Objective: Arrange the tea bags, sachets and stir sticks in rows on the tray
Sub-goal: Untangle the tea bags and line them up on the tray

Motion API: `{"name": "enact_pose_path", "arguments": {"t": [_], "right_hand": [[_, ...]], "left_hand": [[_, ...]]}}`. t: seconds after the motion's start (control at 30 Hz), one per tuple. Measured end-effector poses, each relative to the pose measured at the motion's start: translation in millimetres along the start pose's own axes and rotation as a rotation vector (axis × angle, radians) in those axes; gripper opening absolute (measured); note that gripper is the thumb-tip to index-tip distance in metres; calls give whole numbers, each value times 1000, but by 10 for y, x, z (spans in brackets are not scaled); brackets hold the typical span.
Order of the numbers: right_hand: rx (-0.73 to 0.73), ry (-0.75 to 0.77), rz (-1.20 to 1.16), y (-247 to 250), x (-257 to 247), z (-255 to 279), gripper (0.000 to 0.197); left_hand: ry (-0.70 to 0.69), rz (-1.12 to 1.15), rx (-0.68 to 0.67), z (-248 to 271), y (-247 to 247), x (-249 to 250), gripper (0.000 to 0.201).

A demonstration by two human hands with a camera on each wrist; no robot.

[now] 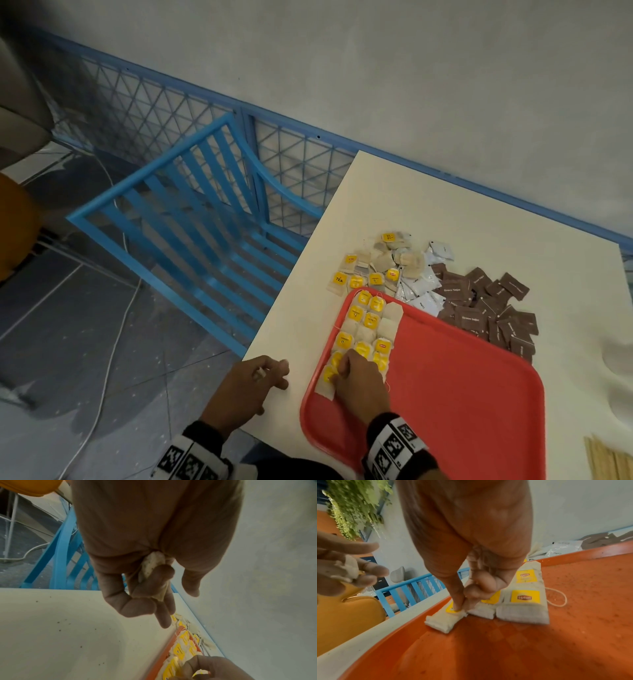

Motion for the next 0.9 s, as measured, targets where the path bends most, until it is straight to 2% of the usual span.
{"name": "enact_pose_path", "arguments": {"t": [0.13, 0.27, 0.47, 0.53, 0.63, 0.73, 0.8, 0.9], "right_hand": [[31, -19, -11, 56, 25, 32, 19], [22, 80, -52, 179, -108, 150, 20], [116, 455, -255, 825, -733, 551, 11], [114, 594, -187, 928, -917, 731, 9], [135, 724, 83, 868, -1028, 937, 19], [192, 735, 208, 862, -913, 966, 22], [205, 734, 196, 914, -778, 925, 17], [203, 764, 122, 1064, -630, 918, 18]], "left_hand": [[43, 95, -13, 2, -32, 80, 43], [115, 414, -96, 5, -139, 169, 70], [105, 772, -265, 11, -402, 478, 87], [120, 849, -299, 27, -527, 586, 88], [160, 1002, -364, 85, -759, 756, 88], [214, 1048, -373, 101, -946, 783, 92], [226, 1033, -361, 103, -1037, 783, 94], [210, 894, -374, 136, -1191, 823, 90]]}}
Point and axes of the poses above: each hand's wrist, its own z-axis away from the middle knuckle, its own y-axis out of the back of the hand, x = y × z, the point moved 8 cm from there along -z, towards the middle knuckle, and after that the axes turned 1 degree about -y, right-handed, at the moved point
